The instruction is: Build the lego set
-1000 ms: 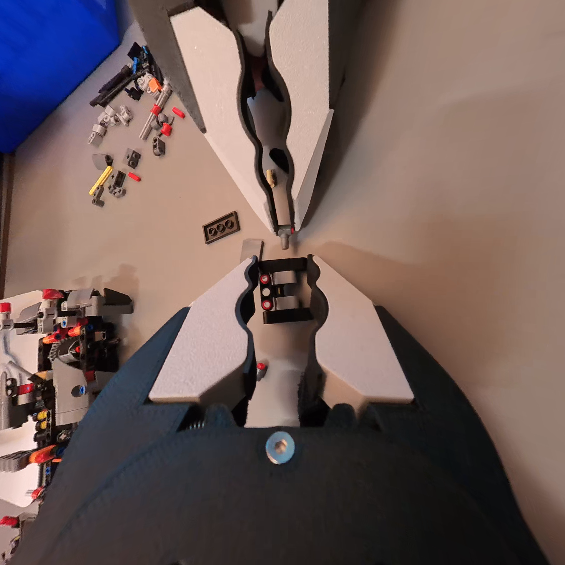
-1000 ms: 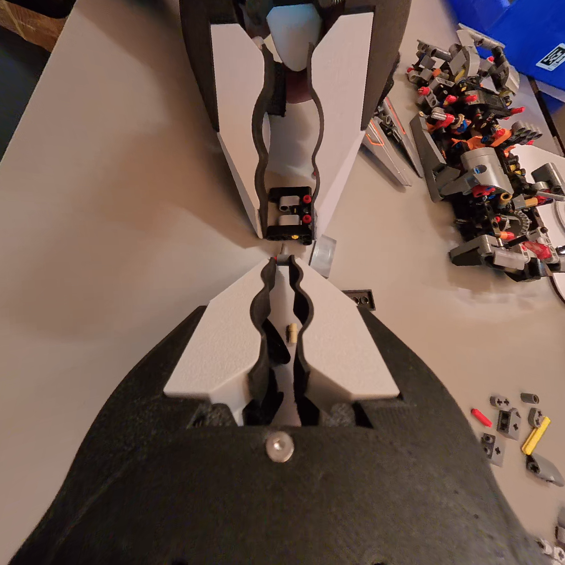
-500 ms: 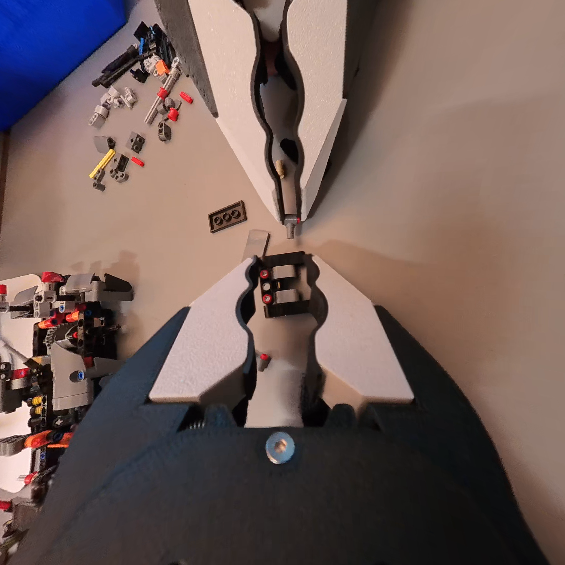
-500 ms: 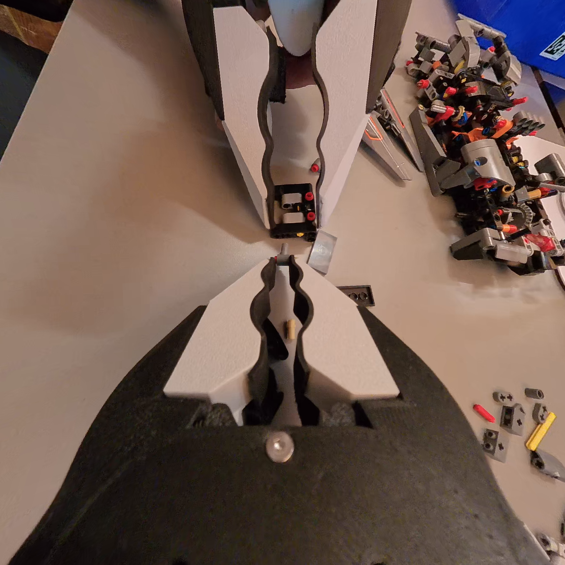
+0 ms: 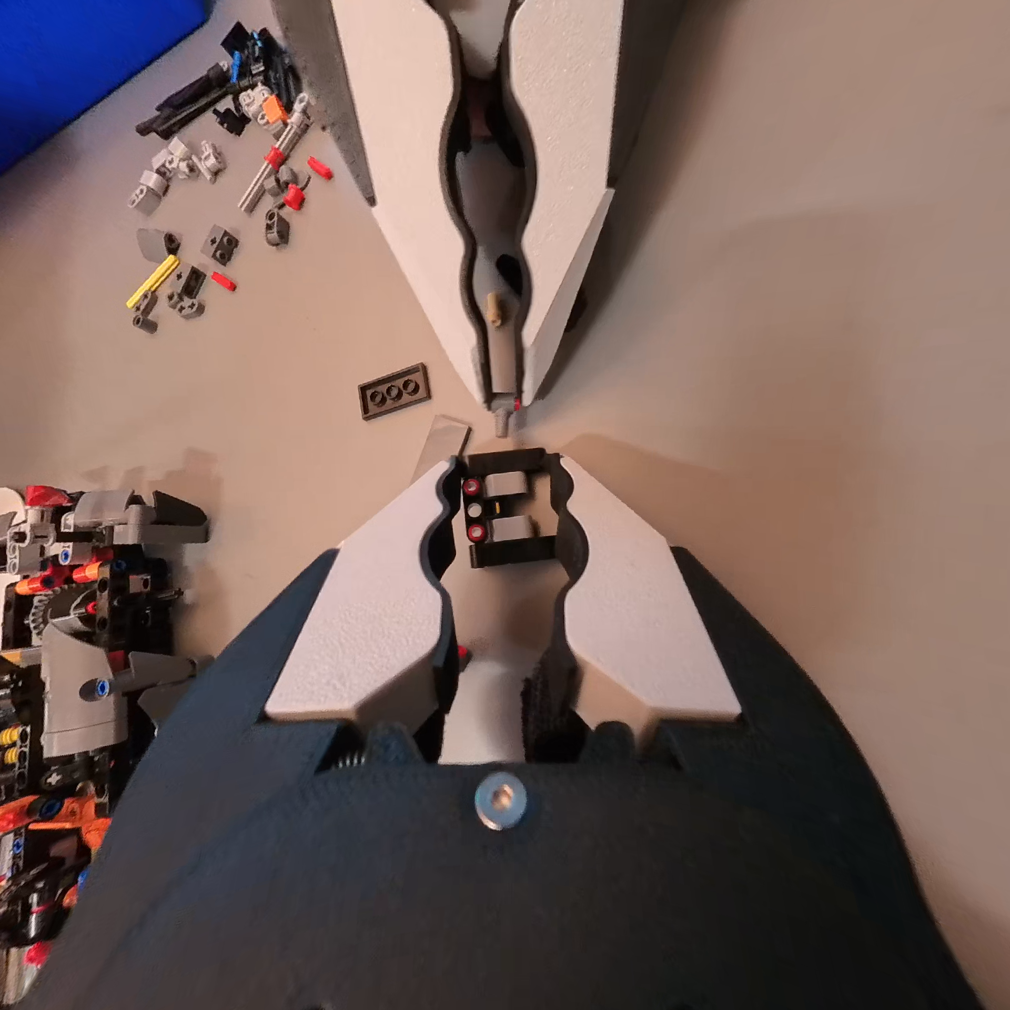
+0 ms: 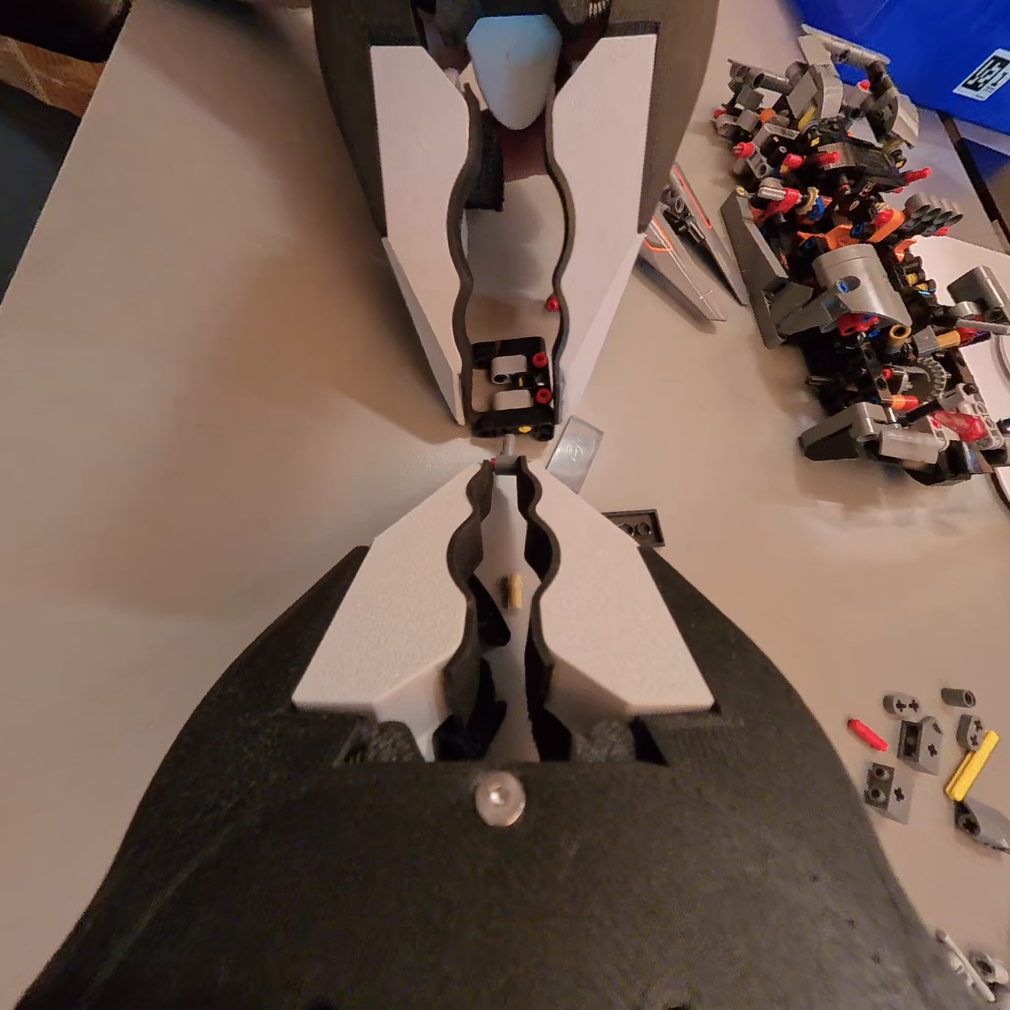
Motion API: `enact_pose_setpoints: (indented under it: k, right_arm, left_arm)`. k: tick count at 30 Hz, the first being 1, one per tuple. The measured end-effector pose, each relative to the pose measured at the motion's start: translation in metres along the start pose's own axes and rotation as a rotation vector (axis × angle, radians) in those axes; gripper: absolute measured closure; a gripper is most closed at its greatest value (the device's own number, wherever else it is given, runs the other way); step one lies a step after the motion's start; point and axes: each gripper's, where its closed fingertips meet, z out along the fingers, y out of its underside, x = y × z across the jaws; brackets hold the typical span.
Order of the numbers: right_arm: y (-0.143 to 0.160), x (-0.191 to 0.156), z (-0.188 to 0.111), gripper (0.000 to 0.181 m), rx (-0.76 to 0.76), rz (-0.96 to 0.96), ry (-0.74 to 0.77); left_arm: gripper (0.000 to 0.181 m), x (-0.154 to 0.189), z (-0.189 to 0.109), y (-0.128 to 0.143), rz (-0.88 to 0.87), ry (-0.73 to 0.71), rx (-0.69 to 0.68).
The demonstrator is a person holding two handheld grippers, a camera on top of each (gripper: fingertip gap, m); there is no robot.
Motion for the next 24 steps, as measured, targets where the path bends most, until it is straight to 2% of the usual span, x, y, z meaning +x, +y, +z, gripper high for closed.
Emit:
enact_pose_setpoints:
  k: [24]
  right_arm:
    - [0.0006,0.004,0.0028,0.174,-0.017,-0.007,0.044]
  left_arm:
    - [0.153,0.0064,0.0014,-0.0067,-0.018,0.046,0.069]
